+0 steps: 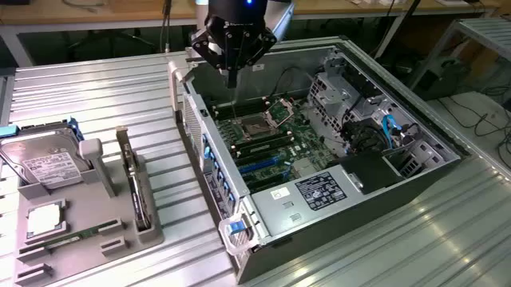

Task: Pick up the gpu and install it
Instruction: 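Reach for the gpu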

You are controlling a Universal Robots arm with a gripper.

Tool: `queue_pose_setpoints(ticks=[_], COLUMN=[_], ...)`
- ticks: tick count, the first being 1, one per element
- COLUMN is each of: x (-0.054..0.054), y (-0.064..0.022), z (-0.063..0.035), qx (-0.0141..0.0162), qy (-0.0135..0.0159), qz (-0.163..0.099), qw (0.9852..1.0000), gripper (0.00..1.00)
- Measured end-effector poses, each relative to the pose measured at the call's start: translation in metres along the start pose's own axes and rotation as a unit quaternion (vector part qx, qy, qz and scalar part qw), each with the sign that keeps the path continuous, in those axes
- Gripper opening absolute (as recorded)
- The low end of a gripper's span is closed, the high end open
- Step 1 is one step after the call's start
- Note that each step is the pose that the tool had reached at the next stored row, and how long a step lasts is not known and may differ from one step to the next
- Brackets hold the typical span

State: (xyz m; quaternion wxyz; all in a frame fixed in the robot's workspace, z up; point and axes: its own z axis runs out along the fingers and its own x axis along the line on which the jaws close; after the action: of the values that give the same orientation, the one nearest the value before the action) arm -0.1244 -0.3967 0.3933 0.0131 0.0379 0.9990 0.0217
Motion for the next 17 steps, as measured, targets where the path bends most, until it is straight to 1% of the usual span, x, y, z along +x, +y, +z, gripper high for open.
queue_pose_setpoints(ticks=[3,5,9,15,17], x=[0.019,0.027,0.05,0.07,0.081], y=[-0.0015,-0.002,-0.0038,-0.0054,-0.0063], z=[-0.0006,-0.0008,-0.0014,-0.002,-0.0023], qx=[0.0,0.0001,0.0,0.0,0.0], qy=[0.0001,0.0001,0.0,0.0,0.0], qz=[0.0,0.0,0.0,0.0,0.0], qw=[1.0,1.0,1.0,1.0,1.0], gripper=[0.11,0.11,0.11,0.11,0.11])
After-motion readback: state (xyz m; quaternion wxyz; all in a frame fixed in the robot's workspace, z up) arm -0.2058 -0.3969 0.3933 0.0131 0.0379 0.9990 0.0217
